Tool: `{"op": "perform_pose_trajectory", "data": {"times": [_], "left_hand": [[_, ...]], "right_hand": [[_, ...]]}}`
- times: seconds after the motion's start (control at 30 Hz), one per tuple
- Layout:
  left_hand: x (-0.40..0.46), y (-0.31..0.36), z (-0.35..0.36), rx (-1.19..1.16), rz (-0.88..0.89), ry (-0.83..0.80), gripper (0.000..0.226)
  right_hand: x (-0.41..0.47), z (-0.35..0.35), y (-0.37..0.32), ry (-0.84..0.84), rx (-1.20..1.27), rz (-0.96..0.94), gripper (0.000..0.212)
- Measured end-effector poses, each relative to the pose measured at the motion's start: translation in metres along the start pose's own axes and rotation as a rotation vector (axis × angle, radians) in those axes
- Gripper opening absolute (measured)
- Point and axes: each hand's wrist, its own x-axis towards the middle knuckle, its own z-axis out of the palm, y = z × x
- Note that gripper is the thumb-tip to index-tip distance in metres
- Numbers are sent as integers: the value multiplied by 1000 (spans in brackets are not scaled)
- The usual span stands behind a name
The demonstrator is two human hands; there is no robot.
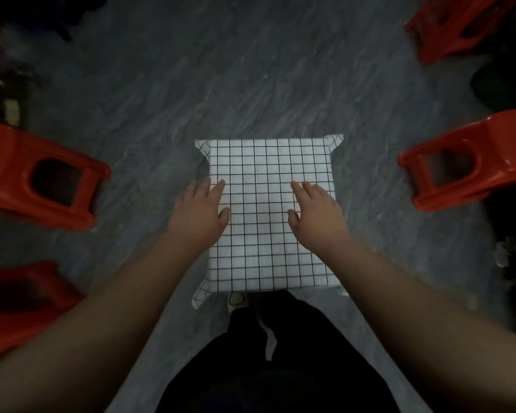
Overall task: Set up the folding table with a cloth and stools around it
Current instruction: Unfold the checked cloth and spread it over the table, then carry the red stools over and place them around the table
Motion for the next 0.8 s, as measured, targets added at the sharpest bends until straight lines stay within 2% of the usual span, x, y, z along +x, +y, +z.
{"op": "perform_pose_trajectory", "data": {"times": [0.1,0.37,0.53,0.8], "left_hand": [[-47,14,-33,-24,-5,36,67],[-136,42,-99,21,-30,277,71],[-163,74,-121,9,-78,427,70],[-197,154,-114,-32,-231,523,70]], "right_hand": [[-44,-34,-18,56,8,-19,64],[-125,-118,-36,229,-1,-133,64],[-150,-149,-16,285,3,-195,65],[-182,-184,47,303,42,-308,65]]}}
